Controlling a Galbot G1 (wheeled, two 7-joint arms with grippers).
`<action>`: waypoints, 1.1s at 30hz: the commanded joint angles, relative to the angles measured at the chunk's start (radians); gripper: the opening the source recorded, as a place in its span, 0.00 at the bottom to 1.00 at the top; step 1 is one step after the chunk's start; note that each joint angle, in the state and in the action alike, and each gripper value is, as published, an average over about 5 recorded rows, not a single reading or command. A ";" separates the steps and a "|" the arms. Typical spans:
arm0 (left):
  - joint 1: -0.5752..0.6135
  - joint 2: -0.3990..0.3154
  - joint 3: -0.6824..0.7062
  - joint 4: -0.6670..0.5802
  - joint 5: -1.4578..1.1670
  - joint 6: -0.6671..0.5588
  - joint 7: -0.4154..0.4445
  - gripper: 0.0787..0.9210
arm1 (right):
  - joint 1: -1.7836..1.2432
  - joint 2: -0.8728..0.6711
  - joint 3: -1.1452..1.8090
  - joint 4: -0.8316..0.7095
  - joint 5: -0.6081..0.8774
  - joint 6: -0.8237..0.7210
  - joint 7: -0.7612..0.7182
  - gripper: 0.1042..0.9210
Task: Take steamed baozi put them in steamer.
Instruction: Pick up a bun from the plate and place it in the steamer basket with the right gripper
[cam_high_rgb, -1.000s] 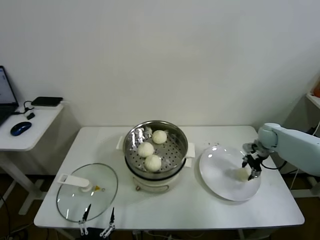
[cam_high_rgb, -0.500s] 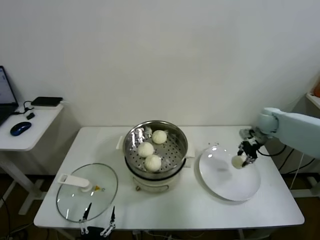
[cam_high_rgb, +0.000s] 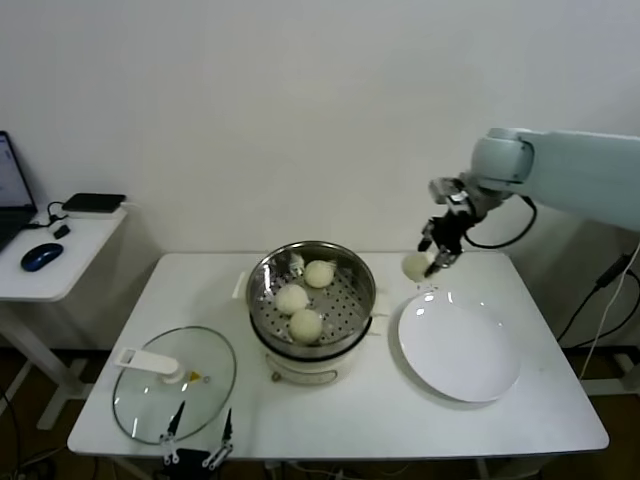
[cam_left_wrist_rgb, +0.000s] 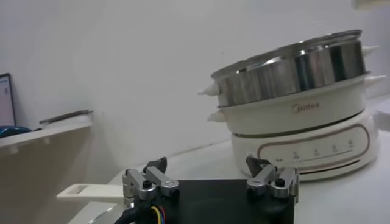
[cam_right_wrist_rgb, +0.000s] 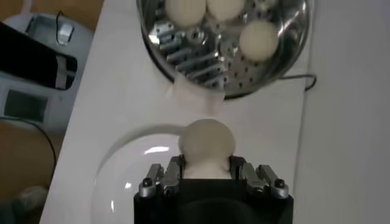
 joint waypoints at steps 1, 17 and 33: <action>-0.005 -0.038 -0.002 -0.002 0.000 0.002 0.000 0.88 | 0.015 0.183 0.054 0.084 0.157 -0.134 0.090 0.50; -0.011 -0.035 -0.012 0.015 -0.004 -0.001 0.000 0.88 | -0.343 0.238 0.170 -0.057 -0.079 -0.210 0.234 0.51; -0.010 -0.038 -0.015 0.015 -0.002 -0.002 0.000 0.88 | -0.371 0.251 0.224 -0.105 -0.046 -0.203 0.246 0.61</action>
